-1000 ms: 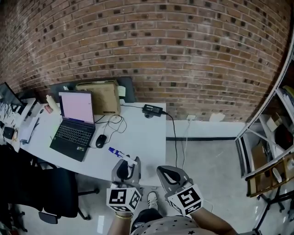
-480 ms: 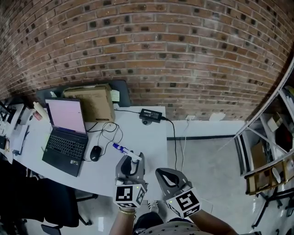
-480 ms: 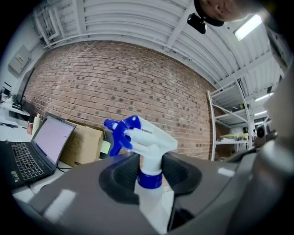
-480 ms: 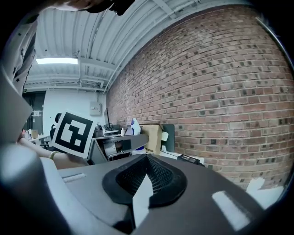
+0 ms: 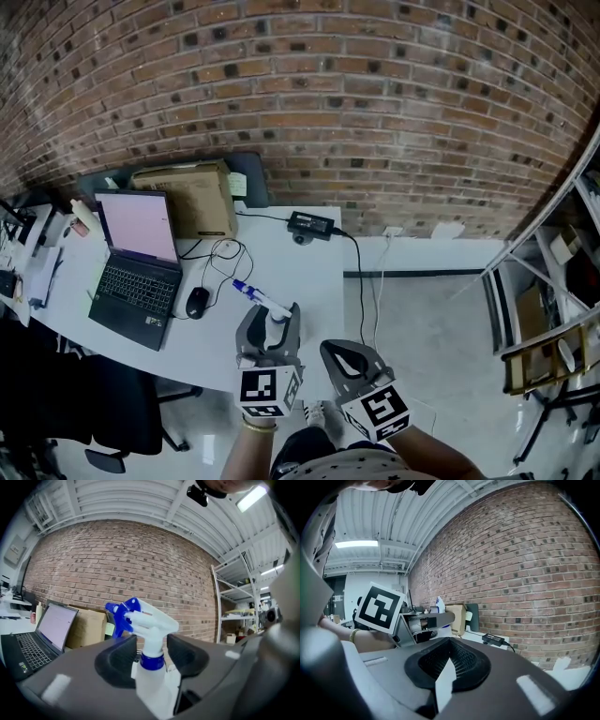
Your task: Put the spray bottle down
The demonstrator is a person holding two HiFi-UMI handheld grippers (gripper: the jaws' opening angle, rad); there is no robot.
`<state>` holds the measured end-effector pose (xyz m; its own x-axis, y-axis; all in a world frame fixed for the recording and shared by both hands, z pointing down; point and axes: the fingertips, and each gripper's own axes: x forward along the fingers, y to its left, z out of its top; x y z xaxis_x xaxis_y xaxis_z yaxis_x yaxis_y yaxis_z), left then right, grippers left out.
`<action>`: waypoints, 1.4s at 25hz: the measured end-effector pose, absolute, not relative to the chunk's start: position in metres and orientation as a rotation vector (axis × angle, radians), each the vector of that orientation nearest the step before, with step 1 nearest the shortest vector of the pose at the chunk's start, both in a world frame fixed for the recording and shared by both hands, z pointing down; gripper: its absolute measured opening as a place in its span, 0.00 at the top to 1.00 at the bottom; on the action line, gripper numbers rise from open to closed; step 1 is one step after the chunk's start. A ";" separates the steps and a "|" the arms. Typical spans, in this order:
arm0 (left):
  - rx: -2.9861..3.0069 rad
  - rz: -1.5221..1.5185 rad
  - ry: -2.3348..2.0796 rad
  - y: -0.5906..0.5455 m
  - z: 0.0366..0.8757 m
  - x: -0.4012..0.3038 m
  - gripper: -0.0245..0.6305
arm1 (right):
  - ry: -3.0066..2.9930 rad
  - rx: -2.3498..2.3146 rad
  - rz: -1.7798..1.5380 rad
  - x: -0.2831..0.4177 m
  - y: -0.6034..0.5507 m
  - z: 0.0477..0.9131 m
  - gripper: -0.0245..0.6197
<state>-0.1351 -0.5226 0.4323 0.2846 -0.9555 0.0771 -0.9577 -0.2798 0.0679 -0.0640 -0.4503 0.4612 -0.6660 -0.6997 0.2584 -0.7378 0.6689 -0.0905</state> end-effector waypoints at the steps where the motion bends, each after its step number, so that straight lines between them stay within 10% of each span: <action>1: 2.428 0.035 -1.825 -0.521 0.432 -0.136 0.66 | -2.683 1.170 0.279 -0.063 -0.448 0.461 0.96; 9: 2.382 -0.027 -1.872 -0.466 0.412 -0.141 0.67 | -2.710 1.168 0.242 -0.053 -0.416 0.453 0.96; 13: 2.324 -0.105 -1.879 -0.413 0.398 -0.137 0.95 | -2.745 1.167 0.218 -0.048 -0.390 0.443 0.96; 35: 2.242 -0.040 -1.870 -0.214 0.421 -0.088 0.95 | -2.798 1.139 0.085 -0.018 -0.220 0.429 0.97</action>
<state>-0.0876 -0.2135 0.4208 0.1894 -0.9745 0.1203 -0.9685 -0.1652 0.1861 -0.0182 -0.2198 0.4288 -0.7100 -0.6920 0.1310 -0.6986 0.7155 -0.0070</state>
